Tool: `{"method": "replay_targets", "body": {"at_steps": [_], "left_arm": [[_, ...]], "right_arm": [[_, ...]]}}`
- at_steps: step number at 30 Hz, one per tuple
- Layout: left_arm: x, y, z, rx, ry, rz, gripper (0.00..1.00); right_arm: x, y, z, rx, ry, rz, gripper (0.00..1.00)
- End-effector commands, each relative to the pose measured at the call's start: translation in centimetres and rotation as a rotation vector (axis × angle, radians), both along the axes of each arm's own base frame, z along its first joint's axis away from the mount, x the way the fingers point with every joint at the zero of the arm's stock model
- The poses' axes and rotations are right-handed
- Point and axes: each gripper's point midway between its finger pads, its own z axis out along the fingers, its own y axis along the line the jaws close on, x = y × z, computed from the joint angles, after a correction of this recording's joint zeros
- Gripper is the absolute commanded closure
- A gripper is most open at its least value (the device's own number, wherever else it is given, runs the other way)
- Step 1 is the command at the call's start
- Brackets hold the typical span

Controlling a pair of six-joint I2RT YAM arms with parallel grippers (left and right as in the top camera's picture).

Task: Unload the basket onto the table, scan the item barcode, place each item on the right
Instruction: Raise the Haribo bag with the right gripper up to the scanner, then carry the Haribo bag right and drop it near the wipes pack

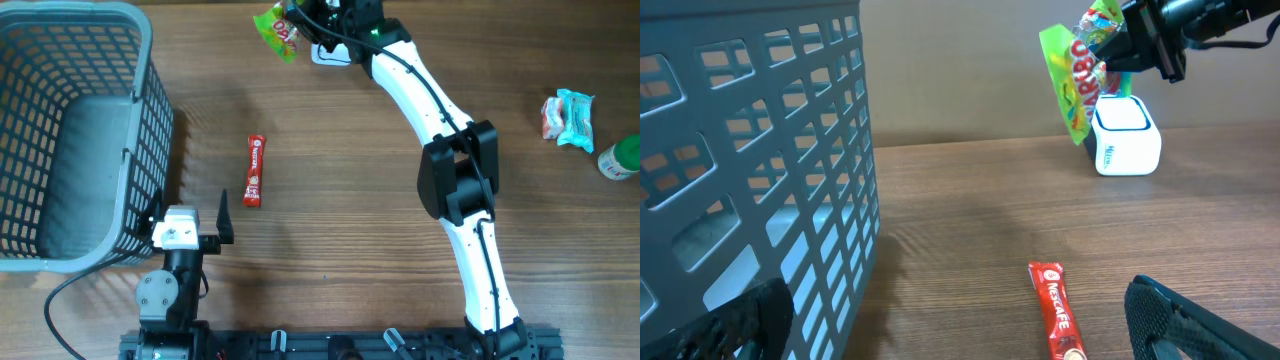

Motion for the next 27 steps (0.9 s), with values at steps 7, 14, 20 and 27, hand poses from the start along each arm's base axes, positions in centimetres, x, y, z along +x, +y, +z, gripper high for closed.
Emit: {"method": "replay_targets", "body": {"at_steps": [7,14,20,27], "left_arm": [[0.0,0.0,-0.1,-0.006,-0.003,0.001,0.00],[0.0,0.0,-0.1,-0.006,-0.003,0.001,0.00],[0.0,0.0,-0.1,-0.006,-0.003,0.001,0.00],[0.0,0.0,-0.1,-0.006,-0.003,0.001,0.00]], "right_arm": [[5.0,-4.6,-3.1,0.407,0.360,-0.317,0.95],[5.3,-3.0,-3.6,0.519,0.366,-0.224,0.95],[4.0,-6.7,5.9,0.249,0.136,-0.219,0.95],[-6.6,-25.3,14.3,-0.554,0.044,-0.428,0.95]]}}
